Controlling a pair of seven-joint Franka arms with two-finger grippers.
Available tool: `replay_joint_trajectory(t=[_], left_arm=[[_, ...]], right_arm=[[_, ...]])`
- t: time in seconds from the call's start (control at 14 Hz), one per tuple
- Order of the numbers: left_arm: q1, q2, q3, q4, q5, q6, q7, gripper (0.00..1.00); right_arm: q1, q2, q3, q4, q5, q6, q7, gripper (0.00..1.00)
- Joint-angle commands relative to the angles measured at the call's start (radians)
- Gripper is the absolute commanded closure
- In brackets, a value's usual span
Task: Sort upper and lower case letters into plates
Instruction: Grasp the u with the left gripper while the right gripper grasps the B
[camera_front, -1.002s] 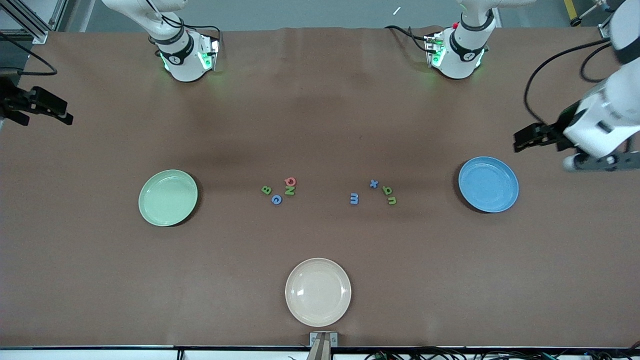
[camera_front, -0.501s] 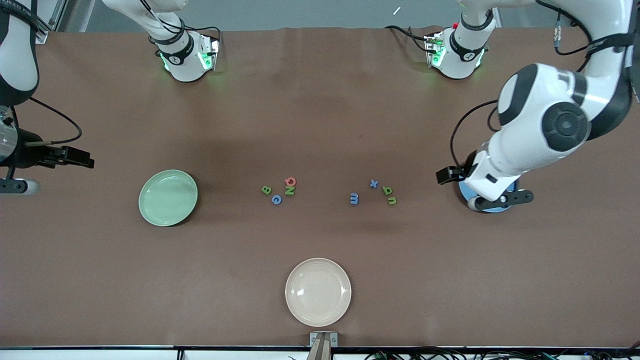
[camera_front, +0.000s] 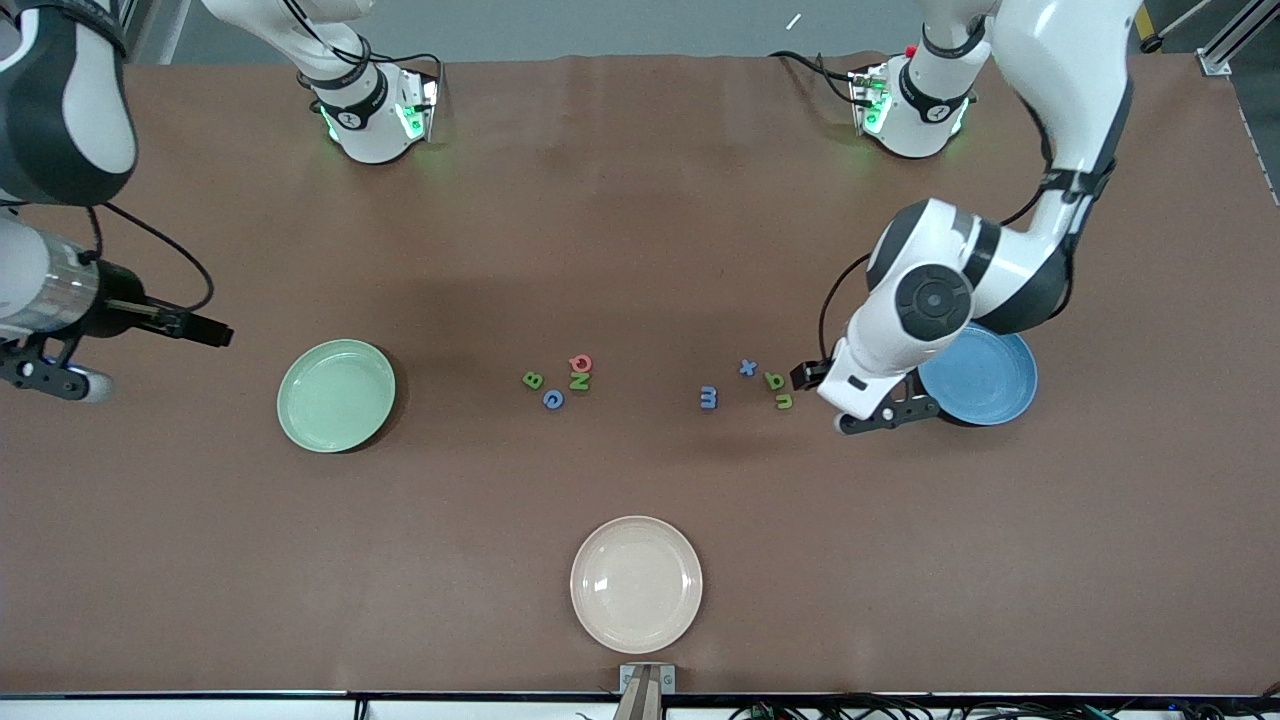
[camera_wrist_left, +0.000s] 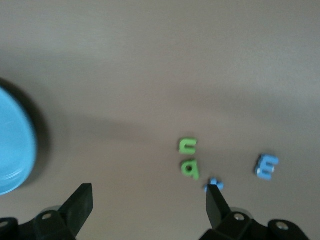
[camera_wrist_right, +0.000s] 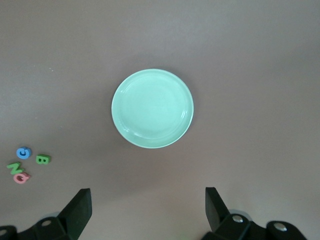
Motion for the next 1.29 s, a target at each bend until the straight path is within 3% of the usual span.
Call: replay_joint_trajectory(t=[0.0,0.14,0.57,0.79,1.22], left_arm=[[-0.022,0.077,0.000,0.012,0.029,0.101,-0.073,0.00],[-0.022,0.118,0.000,0.008,0.064,0.172,-0.097,0.00],[-0.024,0.178,0.000,-0.045,0.144,0.313,-0.174,0.05],[-0.036,0.197,0.000,-0.045,0.158,0.330,-0.199,0.12],[-0.048,0.212,0.000,-0.051,0.176,0.330,-0.205,0.39]], right_arm=[[0.005,-0.016,-0.006,-0.053,0.074,0.006,0.048,0.00],[0.018,-0.025,-0.005,-0.122,0.088,0.085,0.132,0.00],[0.236,-0.026,-0.003,-0.265,0.090,0.326,0.600,0.00],[0.317,0.061,-0.005,-0.295,0.087,0.456,0.701,0.00],[0.425,0.205,-0.005,-0.375,0.085,0.716,0.761,0.01]])
